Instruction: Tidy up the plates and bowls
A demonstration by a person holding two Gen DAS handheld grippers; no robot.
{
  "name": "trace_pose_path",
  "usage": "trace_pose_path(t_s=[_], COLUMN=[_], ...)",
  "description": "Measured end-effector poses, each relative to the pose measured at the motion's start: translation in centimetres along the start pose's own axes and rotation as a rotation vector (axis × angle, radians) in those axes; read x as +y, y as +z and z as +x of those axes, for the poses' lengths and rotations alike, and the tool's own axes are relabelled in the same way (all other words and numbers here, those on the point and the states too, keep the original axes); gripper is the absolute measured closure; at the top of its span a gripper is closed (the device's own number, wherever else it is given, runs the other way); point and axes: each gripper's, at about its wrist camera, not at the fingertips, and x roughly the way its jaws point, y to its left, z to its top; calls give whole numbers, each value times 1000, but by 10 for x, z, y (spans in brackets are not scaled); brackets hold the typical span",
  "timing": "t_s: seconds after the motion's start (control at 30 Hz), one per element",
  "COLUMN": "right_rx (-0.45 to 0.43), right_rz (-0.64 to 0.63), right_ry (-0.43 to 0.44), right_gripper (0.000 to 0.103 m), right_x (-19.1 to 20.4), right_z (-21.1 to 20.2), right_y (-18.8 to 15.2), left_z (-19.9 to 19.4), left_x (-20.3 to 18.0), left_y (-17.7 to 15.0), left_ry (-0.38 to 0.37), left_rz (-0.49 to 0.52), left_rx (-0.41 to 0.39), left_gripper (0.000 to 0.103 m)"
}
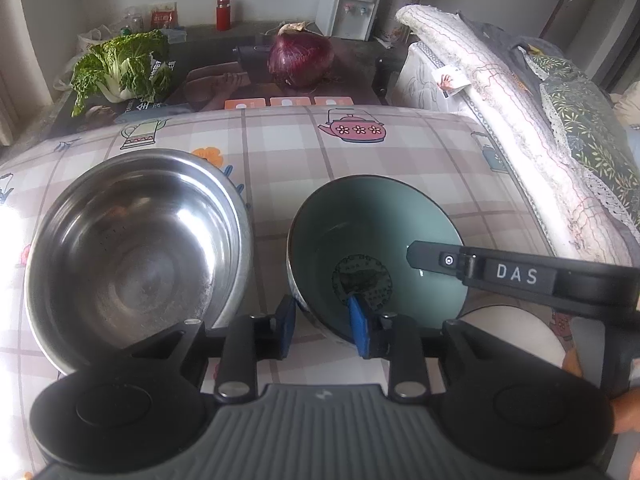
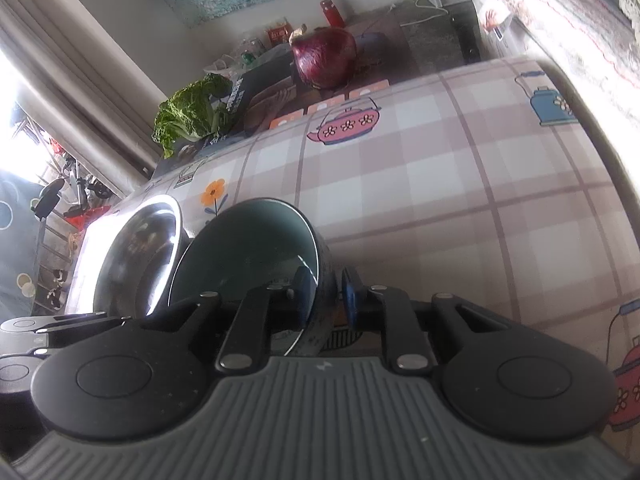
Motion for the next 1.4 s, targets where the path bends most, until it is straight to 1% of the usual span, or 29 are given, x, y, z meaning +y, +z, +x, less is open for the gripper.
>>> trace_pose_path(t_s=[0.13,0.27,0.47,0.8,1.4], right_rx=[2,-8,-18,-22,-51], right_rz=[-9,-29,-22,-40,-61], right_ry=[5,-16,-16,-17,-31], right_gripper=[84,85,85,85,85], right_x=[1,7,6,13,21], right_z=[3,5,5,5,-17], right_y=[-2,-4,-5,-3,2], left_z=[5,5,4,-3,-22], left_x=[-1,-2,-4,-2,-6], left_y=[0,0,-1,2,3], left_ry=[7,14,24,37,12], left_rz=[-10,-13,-8,-4,-5], left_rx=[3,0,-2,-31,-58], left_gripper=[73,73,73,73,73])
